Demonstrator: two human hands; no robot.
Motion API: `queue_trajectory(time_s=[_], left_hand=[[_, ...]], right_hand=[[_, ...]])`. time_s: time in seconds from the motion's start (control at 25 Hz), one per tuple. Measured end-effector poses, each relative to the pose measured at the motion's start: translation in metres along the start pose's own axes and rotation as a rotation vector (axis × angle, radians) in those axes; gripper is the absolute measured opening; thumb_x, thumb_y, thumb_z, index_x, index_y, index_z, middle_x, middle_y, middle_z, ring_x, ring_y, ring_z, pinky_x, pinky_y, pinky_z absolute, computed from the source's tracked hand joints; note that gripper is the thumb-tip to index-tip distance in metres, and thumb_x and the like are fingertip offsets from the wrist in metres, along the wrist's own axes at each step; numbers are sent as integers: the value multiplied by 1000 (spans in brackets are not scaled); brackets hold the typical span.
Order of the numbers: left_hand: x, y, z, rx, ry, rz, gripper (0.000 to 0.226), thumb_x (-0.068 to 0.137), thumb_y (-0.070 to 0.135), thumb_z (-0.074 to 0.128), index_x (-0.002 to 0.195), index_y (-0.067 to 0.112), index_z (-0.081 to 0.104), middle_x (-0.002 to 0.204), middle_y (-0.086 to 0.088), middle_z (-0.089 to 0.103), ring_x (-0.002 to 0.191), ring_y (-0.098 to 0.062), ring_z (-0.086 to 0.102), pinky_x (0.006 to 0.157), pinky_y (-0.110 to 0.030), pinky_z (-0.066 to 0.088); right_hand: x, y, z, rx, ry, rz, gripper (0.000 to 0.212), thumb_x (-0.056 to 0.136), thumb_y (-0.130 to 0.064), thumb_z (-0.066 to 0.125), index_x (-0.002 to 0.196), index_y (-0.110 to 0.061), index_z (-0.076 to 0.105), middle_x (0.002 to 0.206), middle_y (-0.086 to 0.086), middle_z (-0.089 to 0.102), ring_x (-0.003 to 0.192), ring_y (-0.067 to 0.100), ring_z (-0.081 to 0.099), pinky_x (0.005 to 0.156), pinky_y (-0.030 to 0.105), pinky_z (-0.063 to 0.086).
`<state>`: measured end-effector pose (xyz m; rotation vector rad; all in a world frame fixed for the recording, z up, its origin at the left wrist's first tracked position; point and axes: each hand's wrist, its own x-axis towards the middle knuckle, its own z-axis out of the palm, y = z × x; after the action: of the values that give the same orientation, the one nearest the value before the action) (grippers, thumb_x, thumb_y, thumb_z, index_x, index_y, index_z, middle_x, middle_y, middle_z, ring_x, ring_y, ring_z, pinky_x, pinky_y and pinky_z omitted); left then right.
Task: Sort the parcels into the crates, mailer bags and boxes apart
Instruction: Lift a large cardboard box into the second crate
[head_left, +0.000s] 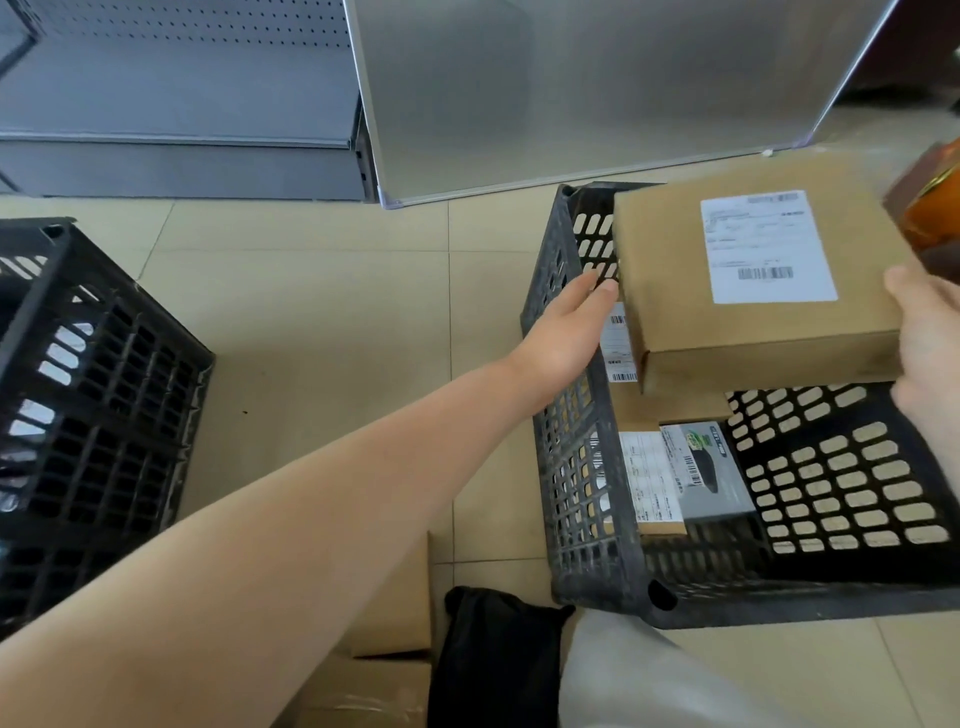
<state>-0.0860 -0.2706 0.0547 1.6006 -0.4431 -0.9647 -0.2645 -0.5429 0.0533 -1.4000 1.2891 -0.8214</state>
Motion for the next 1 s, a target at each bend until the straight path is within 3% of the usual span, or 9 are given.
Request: queue_trajectory(time_s=[0.16,0.28,0.44,0.72,1.0], left_hand=[[6,-12,-10,17,30,-49,57,102,53,27,155,32,22,160,11,24,147,-11,20,109,-27,17],[11,-18,-23,19,61,-88,56,102,54,25,154,32,24,159,9,26,147,-14,22,114,-33,17],[15,-22,-35,-5,86,-123,55,103,52,25,154,32,24,159,9,27,145,-14,25,116,-34,17],[21,-36,-38,28,51,-195,57,101,57,25,152,33,26,158,5,30,143,-18,30,119,-42,22],[26,-45,-38,28,34,-199,58,100,57,27,152,31,27,157,4,31,143,-17,31,119,-44,24]], right_hand=[[-32,8,25,-50,-34,-36,50,75,-65,68,117,-40,70,119,-9,70,110,15,63,96,37,50],[-28,27,37,-10,27,-18,53,76,-59,70,121,-30,71,117,-7,70,112,18,64,99,37,52],[-25,49,53,-42,19,37,49,81,-53,71,124,-30,69,117,-8,67,112,16,62,100,37,51],[-12,79,49,-149,-44,119,56,85,-60,64,133,-30,60,136,1,56,121,22,53,106,47,46],[9,85,63,-312,-127,116,51,99,-41,59,147,-25,52,138,-3,51,122,20,47,101,39,41]])
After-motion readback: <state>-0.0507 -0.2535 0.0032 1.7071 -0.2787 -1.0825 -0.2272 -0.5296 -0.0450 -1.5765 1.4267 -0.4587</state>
